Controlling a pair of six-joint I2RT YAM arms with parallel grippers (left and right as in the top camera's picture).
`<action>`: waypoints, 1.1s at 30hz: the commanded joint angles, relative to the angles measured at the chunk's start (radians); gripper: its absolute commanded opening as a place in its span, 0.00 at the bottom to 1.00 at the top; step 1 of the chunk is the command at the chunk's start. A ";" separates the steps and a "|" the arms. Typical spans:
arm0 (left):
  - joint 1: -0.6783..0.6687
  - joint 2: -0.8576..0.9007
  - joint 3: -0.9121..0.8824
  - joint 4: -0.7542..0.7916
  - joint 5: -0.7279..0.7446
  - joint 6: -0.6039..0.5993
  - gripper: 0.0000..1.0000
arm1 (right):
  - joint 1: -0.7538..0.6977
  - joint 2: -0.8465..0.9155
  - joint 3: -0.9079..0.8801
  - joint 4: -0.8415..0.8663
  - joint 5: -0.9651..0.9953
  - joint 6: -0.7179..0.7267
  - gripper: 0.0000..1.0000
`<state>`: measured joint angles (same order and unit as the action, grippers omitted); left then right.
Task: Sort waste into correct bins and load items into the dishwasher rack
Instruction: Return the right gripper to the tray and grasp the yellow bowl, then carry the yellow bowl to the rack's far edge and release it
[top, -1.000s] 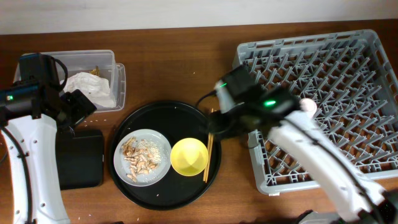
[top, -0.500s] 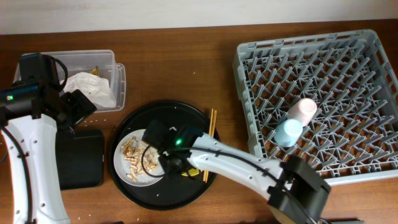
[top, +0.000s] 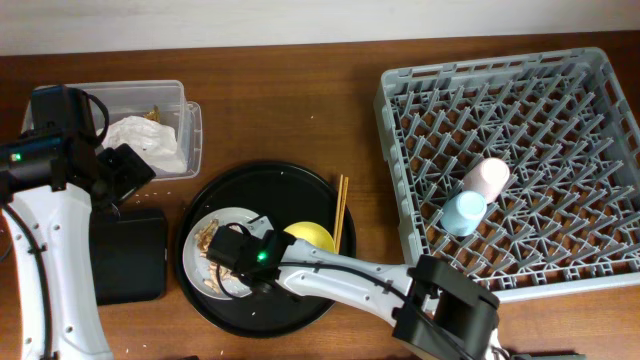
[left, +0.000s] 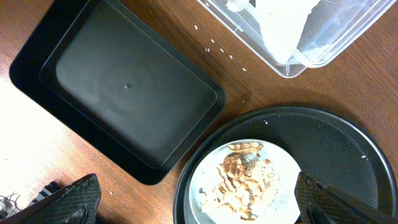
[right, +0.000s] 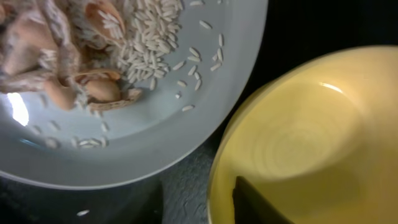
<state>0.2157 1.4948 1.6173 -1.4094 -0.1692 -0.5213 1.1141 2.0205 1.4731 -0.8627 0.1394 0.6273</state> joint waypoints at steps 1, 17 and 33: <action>0.002 -0.008 -0.001 0.002 -0.011 -0.013 0.99 | -0.002 0.013 -0.007 -0.002 0.026 0.010 0.25; 0.002 -0.008 -0.001 0.002 -0.011 -0.013 0.99 | -0.005 -0.064 0.091 -0.100 -0.027 0.010 0.04; 0.002 -0.008 -0.001 0.002 -0.011 -0.013 0.99 | -0.466 -0.323 0.561 -0.593 -0.051 -0.032 0.04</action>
<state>0.2157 1.4948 1.6173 -1.4094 -0.1692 -0.5213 0.7769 1.7760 2.0003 -1.4227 0.0948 0.6052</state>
